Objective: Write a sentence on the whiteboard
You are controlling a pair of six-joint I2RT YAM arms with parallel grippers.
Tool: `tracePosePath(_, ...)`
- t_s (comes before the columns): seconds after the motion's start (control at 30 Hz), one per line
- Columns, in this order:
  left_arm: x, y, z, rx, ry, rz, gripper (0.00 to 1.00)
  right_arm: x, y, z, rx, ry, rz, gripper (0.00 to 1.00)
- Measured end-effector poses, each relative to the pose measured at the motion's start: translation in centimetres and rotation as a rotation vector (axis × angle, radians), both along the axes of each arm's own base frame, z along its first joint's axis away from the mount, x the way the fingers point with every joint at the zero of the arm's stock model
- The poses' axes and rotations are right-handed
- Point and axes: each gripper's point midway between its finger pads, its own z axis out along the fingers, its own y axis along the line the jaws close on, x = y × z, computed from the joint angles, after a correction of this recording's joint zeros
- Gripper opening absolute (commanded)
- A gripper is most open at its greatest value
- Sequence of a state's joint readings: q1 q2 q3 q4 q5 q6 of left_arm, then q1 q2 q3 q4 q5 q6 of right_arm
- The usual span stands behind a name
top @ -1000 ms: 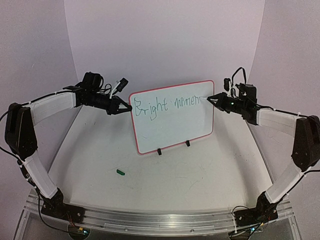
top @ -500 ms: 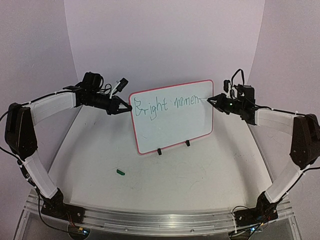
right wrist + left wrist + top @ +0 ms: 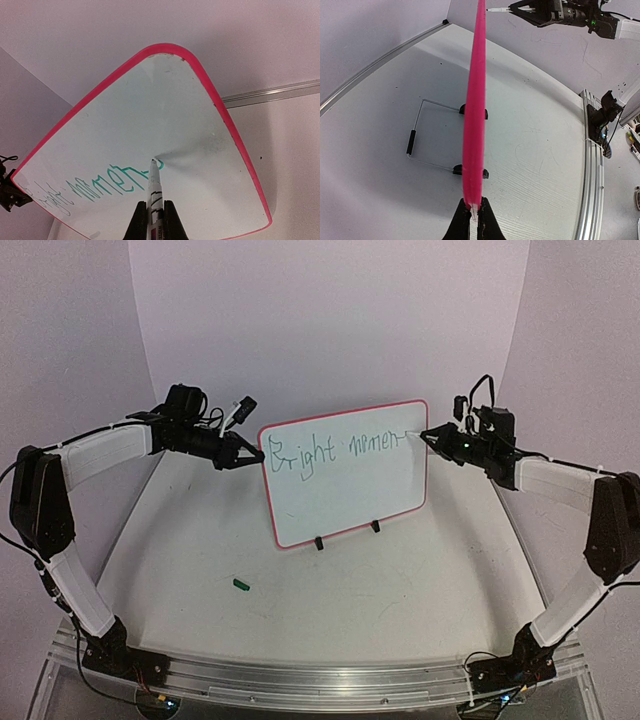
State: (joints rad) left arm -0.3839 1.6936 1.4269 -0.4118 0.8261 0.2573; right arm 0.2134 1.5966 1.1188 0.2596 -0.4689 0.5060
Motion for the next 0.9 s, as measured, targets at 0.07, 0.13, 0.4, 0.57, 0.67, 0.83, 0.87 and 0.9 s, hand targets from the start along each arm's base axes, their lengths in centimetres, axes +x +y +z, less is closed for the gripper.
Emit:
tracePosePath(0.07, 0.0, 0.0, 0.0, 0.000, 0.000, 0.000, 0.00, -0.4, 0.1, 0.6, 0.005, -0.012, 0.009, 0.00)
tracePosePath(0.13, 0.0, 0.0, 0.0, 0.000, 0.000, 0.000, 0.00, -0.8, 0.2, 1.3, 0.013, -0.025, 0.021, 0.00)
tracePosePath(0.4, 0.0, 0.0, 0.0, 0.000, 0.000, 0.000, 0.00, -0.7, 0.8, 1.9, 0.035, -0.027, 0.053, 0.00)
tracePosePath(0.57, 0.0, 0.0, 0.0, 0.000, 0.000, -0.001, 0.00, 0.0, 1.0, 1.9, 0.039, -0.023, 0.057, 0.00)
tracePosePath(0.67, 0.0, -0.1, 0.0, 0.000, 0.000, -0.001, 0.00, 0.4, 1.1, 1.2, 0.037, -0.009, 0.057, 0.00)
tracePosePath(0.83, 0.0, -0.1, 0.0, 0.000, 0.000, -0.001, 0.00, 0.5, 1.1, 0.6, 0.037, 0.004, 0.055, 0.00)
tracePosePath(0.87, 0.0, -0.1, 0.0, 0.000, 0.000, -0.001, 0.00, 0.5, 1.1, 0.6, 0.037, 0.004, 0.055, 0.00)
tracePosePath(0.9, 0.0, -0.1, 0.0, 0.000, 0.000, -0.001, 0.00, 0.5, 1.1, 0.6, 0.037, 0.004, 0.055, 0.00)
